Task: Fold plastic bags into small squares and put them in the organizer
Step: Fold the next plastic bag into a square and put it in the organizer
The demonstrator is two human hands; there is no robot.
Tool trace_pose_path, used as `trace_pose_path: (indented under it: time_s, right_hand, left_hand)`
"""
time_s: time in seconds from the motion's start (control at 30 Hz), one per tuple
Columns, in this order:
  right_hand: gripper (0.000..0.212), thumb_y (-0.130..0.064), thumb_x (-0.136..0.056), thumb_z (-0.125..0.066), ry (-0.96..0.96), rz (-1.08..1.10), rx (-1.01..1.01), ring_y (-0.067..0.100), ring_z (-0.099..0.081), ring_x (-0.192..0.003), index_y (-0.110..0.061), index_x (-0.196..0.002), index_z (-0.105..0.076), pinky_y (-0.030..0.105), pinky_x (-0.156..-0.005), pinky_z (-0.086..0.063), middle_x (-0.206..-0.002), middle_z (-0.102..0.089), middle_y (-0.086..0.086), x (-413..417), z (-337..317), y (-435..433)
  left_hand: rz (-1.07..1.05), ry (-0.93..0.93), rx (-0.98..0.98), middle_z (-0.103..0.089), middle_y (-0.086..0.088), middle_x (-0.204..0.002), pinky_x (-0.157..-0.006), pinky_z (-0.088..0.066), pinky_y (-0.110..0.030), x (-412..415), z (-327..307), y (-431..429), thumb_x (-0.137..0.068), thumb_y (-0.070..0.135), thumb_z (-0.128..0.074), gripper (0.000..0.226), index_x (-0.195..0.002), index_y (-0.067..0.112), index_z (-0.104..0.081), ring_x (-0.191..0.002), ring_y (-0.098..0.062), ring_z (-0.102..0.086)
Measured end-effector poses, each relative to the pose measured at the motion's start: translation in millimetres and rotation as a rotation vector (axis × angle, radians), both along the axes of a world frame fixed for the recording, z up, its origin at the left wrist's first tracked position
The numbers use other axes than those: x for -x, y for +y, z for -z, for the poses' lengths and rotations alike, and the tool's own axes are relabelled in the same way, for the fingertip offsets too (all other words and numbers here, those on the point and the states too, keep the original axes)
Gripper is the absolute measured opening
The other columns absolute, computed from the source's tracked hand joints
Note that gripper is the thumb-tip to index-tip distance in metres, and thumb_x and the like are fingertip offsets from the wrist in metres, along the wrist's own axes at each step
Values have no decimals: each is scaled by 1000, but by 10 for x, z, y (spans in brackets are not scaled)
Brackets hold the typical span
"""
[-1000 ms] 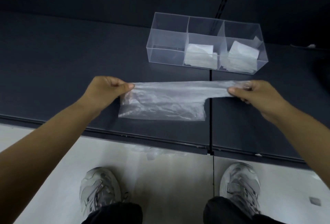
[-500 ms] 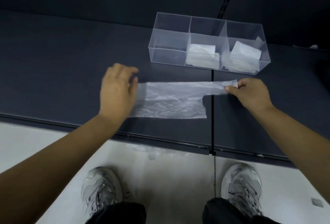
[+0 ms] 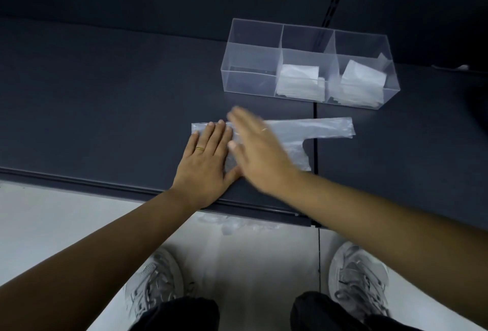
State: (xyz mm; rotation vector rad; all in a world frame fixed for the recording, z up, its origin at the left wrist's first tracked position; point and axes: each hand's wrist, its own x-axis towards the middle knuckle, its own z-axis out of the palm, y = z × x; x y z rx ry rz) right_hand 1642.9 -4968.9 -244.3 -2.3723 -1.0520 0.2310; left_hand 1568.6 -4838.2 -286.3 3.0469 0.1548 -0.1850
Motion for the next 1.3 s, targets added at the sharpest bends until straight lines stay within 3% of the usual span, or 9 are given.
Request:
trace_pose_path:
  time_s: [0.17, 0.43, 0.53, 0.67, 0.73, 0.83, 0.93, 1.13, 1.3]
  right_hand:
    - [61, -45, -102, -19, -75, -7, 281, 11, 6, -148, -17, -154, -4, 35, -120, 6, -162, 0, -1, 11, 381, 5]
    - [69, -57, -95, -11, -167, 116, 484, 13, 12, -147, -22, -153, 3, 38, -118, 9, -162, 9, -2, -482, 453, -880]
    - [68, -55, -96, -23, -99, 160, 442, 13, 4, -148, -23, -154, -7, 37, -118, 5, -162, 1, -4, -721, 398, -1149]
    - [51, -39, -93, -57, -117, 321, 142, 25, -30, -138, -16, -138, -48, 40, -111, -17, -148, -38, 5, -827, 126, -1334]
    - [41, -35, -80, -74, -191, 147, 54, 25, -45, -121, -18, -115, -63, 36, -98, -27, -127, -53, 4, -673, -4, -1284]
    - [29, -30, -68, -84, -156, -125, 131, 20, -51, -100, -21, -91, -69, 28, -84, -25, -103, -58, -3, -345, 23, -1205]
    - [17, -23, -74, -81, -97, -43, 132, 22, -55, -95, -18, -88, -71, 31, -79, -29, -95, -61, -2, -268, 100, -1215]
    - [6, -16, -90, -64, -97, -46, 181, 21, -52, -94, -15, -85, -65, 27, -82, -29, -91, -55, -3, -339, 143, -1082]
    - [19, -17, -94, -56, 317, -41, 110, -3, -48, -81, -29, -79, -54, 20, -80, -35, -89, -50, -13, -490, -83, -1124]
  left_hand:
    - [31, -19, 10, 1, -6, -161, -120, 3, -42, 12, -21, 32, -82, 66, 0, 87, -153, 14, 1, -148, -23, 6]
    - [-16, 27, -60, -4, -13, -161, -120, 0, -47, 87, -61, 310, -73, 85, 0, 110, -153, 9, -7, -148, -27, 0]
    - [-7, 55, -61, 0, -11, -161, -120, 2, -47, 106, -70, 365, -71, 86, 3, 112, -153, 9, -2, -148, -24, 4]
    - [2, 36, -52, 4, -12, -161, -119, 6, -46, 110, -122, 355, -70, 87, -1, 115, -152, 7, -1, -148, -24, 8]
    - [75, -51, -38, -3, -13, -160, -120, 3, -46, 120, -178, 277, -76, 83, -14, 109, -152, 6, -10, -148, -25, 2]
    - [267, -152, 112, -33, -11, -153, -119, -8, -38, 152, -225, 66, -87, 62, -43, 82, -145, 6, -37, -144, -26, -25]
    - [292, -158, 239, -48, -7, -144, -116, -20, -31, 197, -208, -101, -87, 43, -64, 63, -136, 6, -52, -135, -24, -42]
    - [149, -275, 215, -65, -7, -123, -101, -36, -29, 145, -187, -236, -77, 39, -76, 57, -121, 4, -64, -111, -26, -61]
    - [170, -478, 169, -72, -10, -102, -82, -55, -32, 73, -134, -282, -76, 13, -81, 29, -101, 2, -73, -87, -27, -69]
